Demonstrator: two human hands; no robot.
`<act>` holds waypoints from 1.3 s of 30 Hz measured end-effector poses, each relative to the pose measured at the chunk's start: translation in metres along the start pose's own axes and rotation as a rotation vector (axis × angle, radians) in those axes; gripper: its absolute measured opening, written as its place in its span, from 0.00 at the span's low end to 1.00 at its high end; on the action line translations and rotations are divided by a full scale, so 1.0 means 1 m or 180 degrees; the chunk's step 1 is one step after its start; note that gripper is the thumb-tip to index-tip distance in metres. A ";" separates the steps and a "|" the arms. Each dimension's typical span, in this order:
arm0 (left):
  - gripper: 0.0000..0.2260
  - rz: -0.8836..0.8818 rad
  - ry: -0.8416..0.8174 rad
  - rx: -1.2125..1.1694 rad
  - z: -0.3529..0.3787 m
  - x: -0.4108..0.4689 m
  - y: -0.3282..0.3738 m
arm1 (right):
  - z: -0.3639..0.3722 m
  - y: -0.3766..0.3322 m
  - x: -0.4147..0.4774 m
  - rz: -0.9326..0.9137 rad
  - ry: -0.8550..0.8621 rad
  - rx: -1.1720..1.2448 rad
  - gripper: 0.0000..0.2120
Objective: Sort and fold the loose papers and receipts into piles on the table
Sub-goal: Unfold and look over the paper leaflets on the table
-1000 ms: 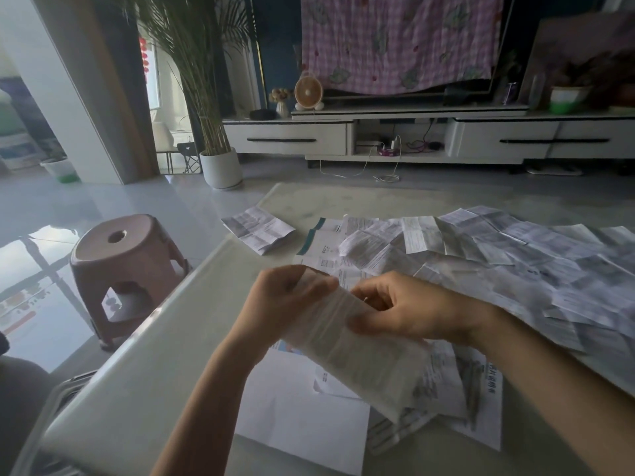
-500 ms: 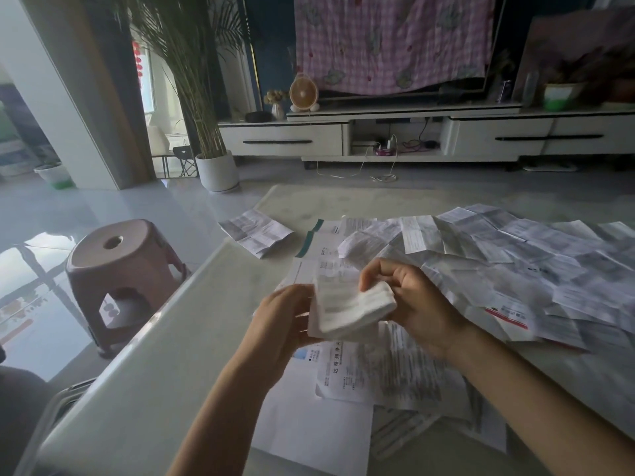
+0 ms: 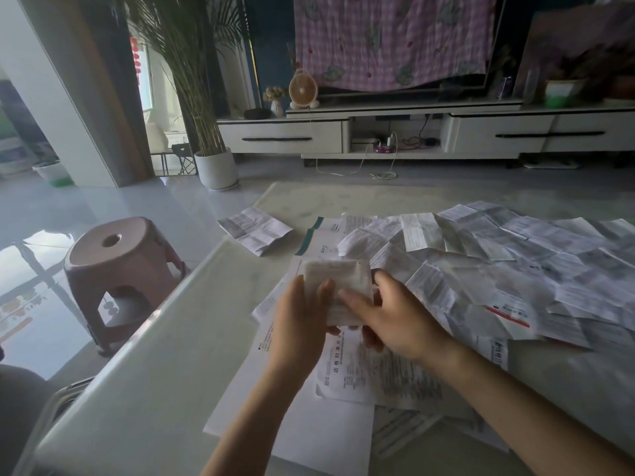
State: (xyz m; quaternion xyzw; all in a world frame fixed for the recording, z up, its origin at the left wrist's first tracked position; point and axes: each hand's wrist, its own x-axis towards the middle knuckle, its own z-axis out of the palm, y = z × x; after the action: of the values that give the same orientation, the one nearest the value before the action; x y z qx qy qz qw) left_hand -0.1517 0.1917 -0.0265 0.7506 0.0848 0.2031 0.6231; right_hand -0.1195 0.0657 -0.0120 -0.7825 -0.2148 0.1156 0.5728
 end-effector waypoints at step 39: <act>0.13 0.0925 -0.0559 0.5064 -0.063 0.222 -0.082 | -0.007 0.020 0.072 -0.0054 0.0407 -0.0429 0.13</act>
State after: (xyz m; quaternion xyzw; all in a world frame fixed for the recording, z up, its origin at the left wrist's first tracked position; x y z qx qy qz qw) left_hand 0.0334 0.3499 -0.0530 0.9854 0.0564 0.1013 -0.1250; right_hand -0.0492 0.0886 -0.0241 -0.8232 -0.1917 0.0459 0.5324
